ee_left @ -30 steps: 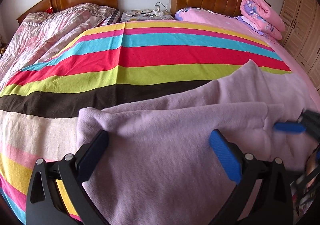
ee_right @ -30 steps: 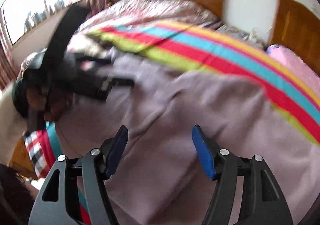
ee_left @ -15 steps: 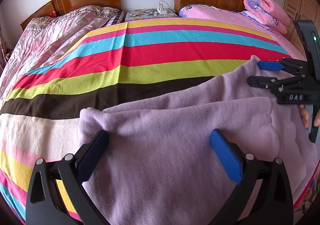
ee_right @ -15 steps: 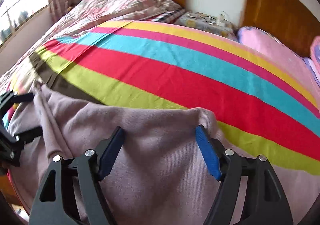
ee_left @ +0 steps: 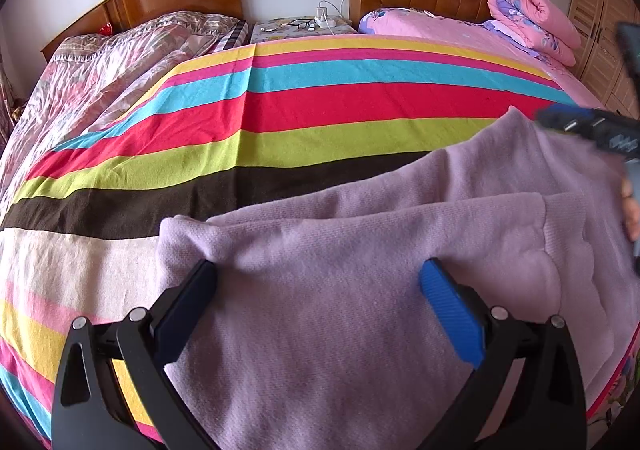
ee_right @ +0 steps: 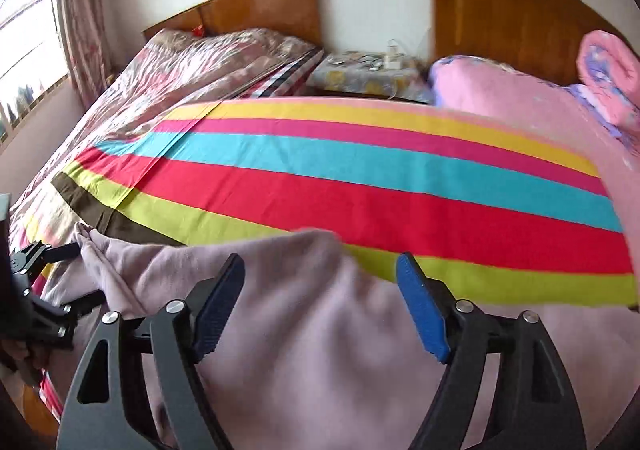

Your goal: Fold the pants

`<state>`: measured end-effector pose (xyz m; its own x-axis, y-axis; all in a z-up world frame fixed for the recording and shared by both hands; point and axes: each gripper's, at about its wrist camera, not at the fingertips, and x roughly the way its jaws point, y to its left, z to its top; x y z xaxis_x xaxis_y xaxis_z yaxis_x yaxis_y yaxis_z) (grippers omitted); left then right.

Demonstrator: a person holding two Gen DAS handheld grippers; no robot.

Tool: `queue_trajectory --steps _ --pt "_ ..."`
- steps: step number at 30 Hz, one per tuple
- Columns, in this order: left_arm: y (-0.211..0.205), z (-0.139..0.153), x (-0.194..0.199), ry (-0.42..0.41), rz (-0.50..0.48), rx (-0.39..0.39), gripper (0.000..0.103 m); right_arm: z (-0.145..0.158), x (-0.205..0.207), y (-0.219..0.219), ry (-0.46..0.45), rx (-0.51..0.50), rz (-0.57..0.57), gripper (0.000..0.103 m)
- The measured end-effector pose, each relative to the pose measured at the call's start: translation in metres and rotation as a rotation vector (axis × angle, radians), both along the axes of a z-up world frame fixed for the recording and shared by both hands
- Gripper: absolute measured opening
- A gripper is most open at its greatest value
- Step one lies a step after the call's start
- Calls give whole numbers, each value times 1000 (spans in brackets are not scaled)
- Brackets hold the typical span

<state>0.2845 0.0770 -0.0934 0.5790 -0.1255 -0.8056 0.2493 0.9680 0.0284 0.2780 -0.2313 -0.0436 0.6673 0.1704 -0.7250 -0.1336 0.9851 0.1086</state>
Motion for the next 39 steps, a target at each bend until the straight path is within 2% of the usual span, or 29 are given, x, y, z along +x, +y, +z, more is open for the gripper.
queue_trajectory --steps 1,2,5,6,7,9,11,13,14,16,17,19,21,23,24,26,27,29,30,32,33,39 --pt "-1 0 0 0 1 4 102 -3 -5 -8 32 -2 -1 86" --pt "-1 0 0 0 2 6 102 -8 -10 -13 71 -20 2 88" --pt "-2 0 0 -1 4 9 102 -29 -26 -30 143 -138 -27 88" --pt "-1 0 1 -1 5 9 102 -40 -32 -41 187 -150 -41 88" --pt "-2 0 1 -1 4 10 102 -44 -34 -49 193 -132 -53 88" --pt "-3 0 0 -1 4 11 102 -36 -46 -65 158 -79 -105 87" --pt "-4 3 -1 -11 28 27 102 -19 -62 -71 104 -72 -129 87" --pt "-16 16 -11 -54 77 101 99 -1 -89 -74 31 -45 -114 88" --pt "-25 29 -22 -99 65 88 98 3 -101 -74 18 -29 -101 88" --pt "-48 51 -43 -176 -33 12 100 0 -124 -71 35 -21 -60 88" --pt "-58 56 -50 -194 -71 0 101 -5 -129 -66 46 -31 -54 88" --pt "-88 55 -60 -200 -162 10 102 -25 -148 -59 96 -44 -42 88" --pt "-111 39 -62 -160 -221 39 102 -44 -162 -65 111 -34 -58 88" --pt "-130 15 -60 -108 -246 94 102 -43 -185 -77 51 35 -89 88" --pt "-135 4 -57 -81 -249 113 102 -36 -199 -90 15 108 -114 88" --pt "-135 -3 -56 -69 -254 64 102 -25 -222 -121 -60 213 -186 88" --pt "-133 -3 -52 -47 -256 45 102 -22 -237 -148 -91 273 -269 88" --pt "-127 -7 -49 -18 -251 -2 102 -23 -251 -183 -94 355 -387 88" --pt "-127 -8 -49 -18 -251 -5 102 -30 -260 -205 -83 433 -456 88" --pt "-129 -9 -50 -24 -251 4 102 -44 -267 -233 -38 576 -520 87" --pt "-130 -9 -50 -26 -249 5 102 -52 -268 -242 -18 624 -542 83" --pt "-128 -9 -48 -25 -249 -1 102 -58 -237 -251 4 595 -537 79"
